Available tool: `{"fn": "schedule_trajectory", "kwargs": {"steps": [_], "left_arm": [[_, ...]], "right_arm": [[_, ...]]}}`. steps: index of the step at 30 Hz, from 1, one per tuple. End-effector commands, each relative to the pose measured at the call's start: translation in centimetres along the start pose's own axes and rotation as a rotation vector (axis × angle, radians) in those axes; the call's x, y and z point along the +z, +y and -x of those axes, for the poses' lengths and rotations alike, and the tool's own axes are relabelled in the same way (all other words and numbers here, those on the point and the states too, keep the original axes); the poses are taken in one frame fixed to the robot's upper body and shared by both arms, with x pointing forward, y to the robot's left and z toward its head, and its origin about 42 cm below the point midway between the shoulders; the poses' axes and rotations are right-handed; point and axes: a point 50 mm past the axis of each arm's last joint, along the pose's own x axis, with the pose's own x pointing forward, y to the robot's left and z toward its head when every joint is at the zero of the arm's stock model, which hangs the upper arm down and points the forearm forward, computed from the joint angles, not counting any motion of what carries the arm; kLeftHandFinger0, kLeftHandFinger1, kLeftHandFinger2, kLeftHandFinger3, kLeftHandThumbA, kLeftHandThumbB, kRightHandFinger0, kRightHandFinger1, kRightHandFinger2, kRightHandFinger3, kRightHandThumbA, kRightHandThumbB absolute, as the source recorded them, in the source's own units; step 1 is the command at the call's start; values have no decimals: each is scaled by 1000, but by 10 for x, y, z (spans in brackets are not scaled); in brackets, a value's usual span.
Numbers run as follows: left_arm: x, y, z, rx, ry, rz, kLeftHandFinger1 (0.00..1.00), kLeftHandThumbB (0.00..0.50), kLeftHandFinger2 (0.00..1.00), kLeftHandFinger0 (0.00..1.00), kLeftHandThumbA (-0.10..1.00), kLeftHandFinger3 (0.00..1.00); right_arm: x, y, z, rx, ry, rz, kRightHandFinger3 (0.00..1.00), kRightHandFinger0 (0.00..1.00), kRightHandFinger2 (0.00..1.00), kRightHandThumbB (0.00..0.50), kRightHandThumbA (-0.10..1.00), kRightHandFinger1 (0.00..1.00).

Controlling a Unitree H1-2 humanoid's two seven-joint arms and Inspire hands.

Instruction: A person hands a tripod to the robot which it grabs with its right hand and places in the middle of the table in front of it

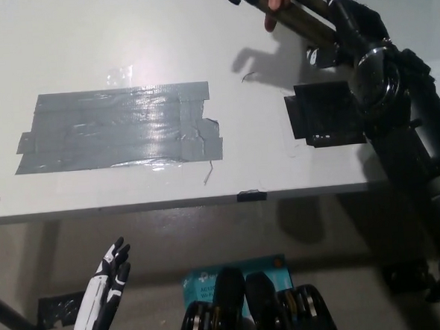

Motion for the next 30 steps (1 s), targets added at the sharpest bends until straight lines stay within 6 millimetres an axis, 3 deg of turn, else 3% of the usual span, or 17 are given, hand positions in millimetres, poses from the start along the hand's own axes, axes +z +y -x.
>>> {"fn": "schedule_trajectory", "kwargs": {"steps": [1, 2, 5, 7, 12, 15, 16, 19, 20, 21, 24, 26, 28, 30], "left_arm": [[14, 7, -9, -14, -57, -36, 1000, 290, 1000, 1000, 956, 1000], [14, 7, -10, -14, -60, -33, 1000, 281, 1000, 1000, 950, 1000], [14, 7, -10, -11, -57, -22, 1000, 276, 1000, 1000, 937, 1000], [14, 7, -11, -11, -54, -22, 1000, 265, 1000, 1000, 935, 1000], [12, 6, -8, -12, -45, -16, 1000, 266, 1000, 1000, 933, 1000], [11, 7, -7, -7, -43, -20, 1000, 272, 1000, 1000, 942, 1000], [10, 7, -7, -7, -42, -22, 1000, 273, 1000, 1000, 943, 1000], [9, 6, -8, -7, -43, -17, 1000, 274, 1000, 1000, 947, 1000], [9, 6, -8, -7, -42, -17, 1000, 264, 1000, 1000, 942, 1000], [9, 6, -9, -8, -48, -16, 1000, 254, 1000, 1000, 933, 1000], [10, 8, -10, -4, -44, -19, 1000, 251, 1000, 1000, 914, 1000], [10, 8, -10, -5, -39, -24, 1000, 249, 1000, 1000, 914, 1000], [11, 9, -12, -2, -41, -24, 1000, 243, 1000, 1000, 906, 1000], [11, 8, -13, 0, -52, -28, 1000, 232, 1000, 1000, 892, 1000]], "right_arm": [[23, -39, -5, -180, -167, 5, 730, 13, 867, 255, -100, 497], [22, -39, -4, -192, -174, 2, 817, 38, 918, 237, -100, 546], [19, -41, 0, -262, -214, -28, 859, 96, 956, 216, -100, 607], [18, -44, 2, -316, -247, -45, 919, 155, 958, 165, -100, 666], [23, -48, 4, -354, -307, -22, 931, 166, 916, 132, -100, 657], [27, -48, 5, -335, -317, -11, 849, 201, 898, 161, -100, 629], [27, -48, 6, -331, -320, -7, 847, 207, 900, 159, -100, 629], [21, -44, 8, -306, -332, -23, 852, 252, 934, 223, -100, 661], [18, -42, 8, -306, -334, -24, 897, 243, 986, 228, -100, 684], [12, -39, 6, -298, -325, -29, 906, 233, 978, 238, -100, 673], [6, -33, 5, -271, -309, -13, 876, 158, 900, 240, -100, 577], [2, -27, 4, -241, -285, 7, 884, 145, 911, 205, -100, 584], [-2, -23, 3, -224, -288, 17, 901, 136, 925, 203, -100, 588], [-12, -9, 2, -180, -265, 74, 831, 122, 916, 203, -100, 570]]}}
